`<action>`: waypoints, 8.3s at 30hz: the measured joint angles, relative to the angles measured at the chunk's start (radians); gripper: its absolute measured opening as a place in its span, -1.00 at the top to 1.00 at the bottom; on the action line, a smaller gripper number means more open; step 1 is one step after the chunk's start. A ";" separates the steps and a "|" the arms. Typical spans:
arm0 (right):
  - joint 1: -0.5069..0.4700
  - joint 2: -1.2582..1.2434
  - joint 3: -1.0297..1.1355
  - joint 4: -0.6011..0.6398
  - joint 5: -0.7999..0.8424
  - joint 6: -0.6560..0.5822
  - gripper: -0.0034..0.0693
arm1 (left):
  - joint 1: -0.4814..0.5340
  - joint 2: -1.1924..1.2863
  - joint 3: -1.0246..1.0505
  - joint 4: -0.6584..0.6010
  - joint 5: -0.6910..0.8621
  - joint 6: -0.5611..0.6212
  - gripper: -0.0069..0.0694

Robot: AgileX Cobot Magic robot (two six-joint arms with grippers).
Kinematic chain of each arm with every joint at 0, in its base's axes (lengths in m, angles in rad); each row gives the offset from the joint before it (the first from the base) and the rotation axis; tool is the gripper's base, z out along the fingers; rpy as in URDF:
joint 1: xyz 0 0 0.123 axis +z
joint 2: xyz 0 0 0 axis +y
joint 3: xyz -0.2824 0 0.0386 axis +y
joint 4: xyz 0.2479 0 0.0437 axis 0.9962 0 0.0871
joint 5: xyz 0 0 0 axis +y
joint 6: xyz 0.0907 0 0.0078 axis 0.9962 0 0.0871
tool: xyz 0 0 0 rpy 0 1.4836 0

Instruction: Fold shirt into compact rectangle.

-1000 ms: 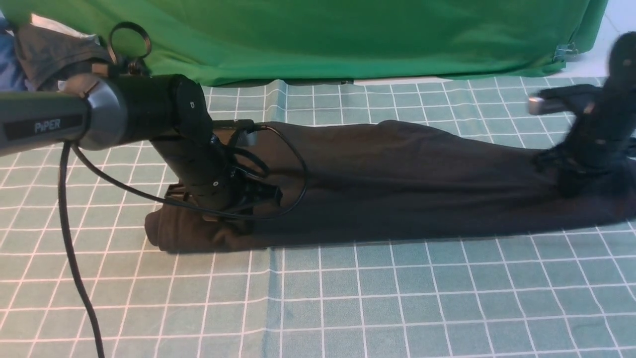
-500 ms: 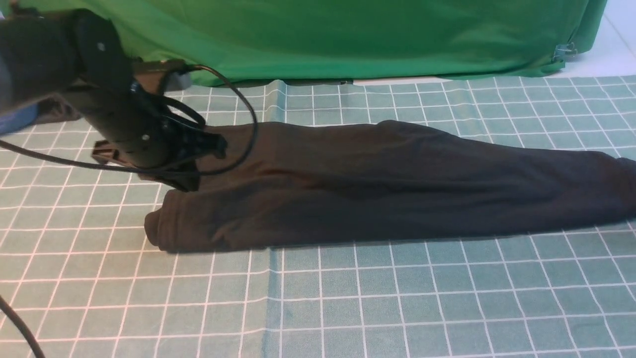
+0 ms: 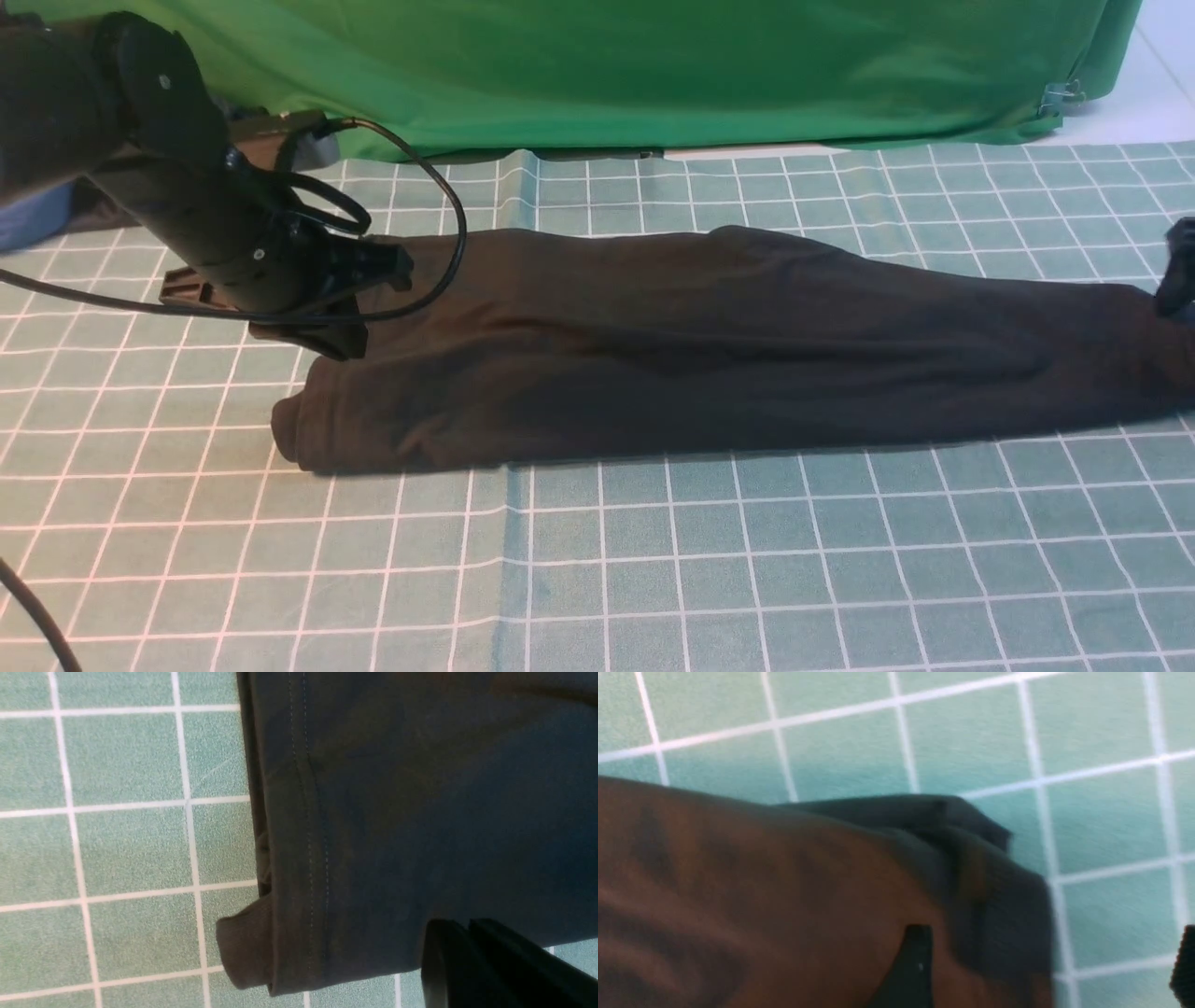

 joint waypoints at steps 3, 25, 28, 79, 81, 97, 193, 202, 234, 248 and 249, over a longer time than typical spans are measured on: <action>0.026 0.047 0.000 0.001 -0.004 -0.009 -0.99 | 0.000 0.000 0.000 0.000 -0.001 0.000 0.80; 0.003 0.074 -0.070 -0.013 0.143 -0.060 0.78 | 0.014 -0.022 0.001 0.000 0.027 0.028 0.80; -0.046 0.023 -0.135 -0.040 0.214 -0.037 0.78 | 0.048 -0.069 0.001 0.003 0.031 0.028 0.80; 0.876 0.189 -0.382 0.459 -0.136 0.223 0.39 | 0.138 -0.223 0.001 -0.080 0.117 0.071 0.80; 0.887 0.195 -0.382 0.463 -0.156 0.228 0.09 | 0.138 -0.223 0.001 -0.089 0.117 0.078 0.80; 0.741 0.092 -0.495 0.171 0.120 0.096 0.46 | 0.135 -0.223 0.001 -0.207 0.091 0.177 0.80; 0.512 0.335 -0.526 0.226 -0.075 -0.092 0.79 | -0.159 0.423 -0.329 -0.084 -0.092 -0.070 0.79; 0.431 0.320 -0.734 0.219 0.206 -0.121 0.75 | -0.159 0.287 -0.329 -0.024 -0.075 -0.048 0.79; 0.401 -0.363 -0.173 0.135 0.202 -0.112 0.52 | -0.159 -0.489 0.336 0.051 -0.124 -0.132 0.79; 0.394 -1.210 0.494 0.133 -0.561 -0.141 0.85 | -0.159 -1.049 0.581 0.024 -0.322 -0.134 0.79; 0.394 -1.278 0.551 0.132 -0.628 -0.141 0.85 | -0.159 -1.087 0.598 0.024 -0.335 -0.131 0.79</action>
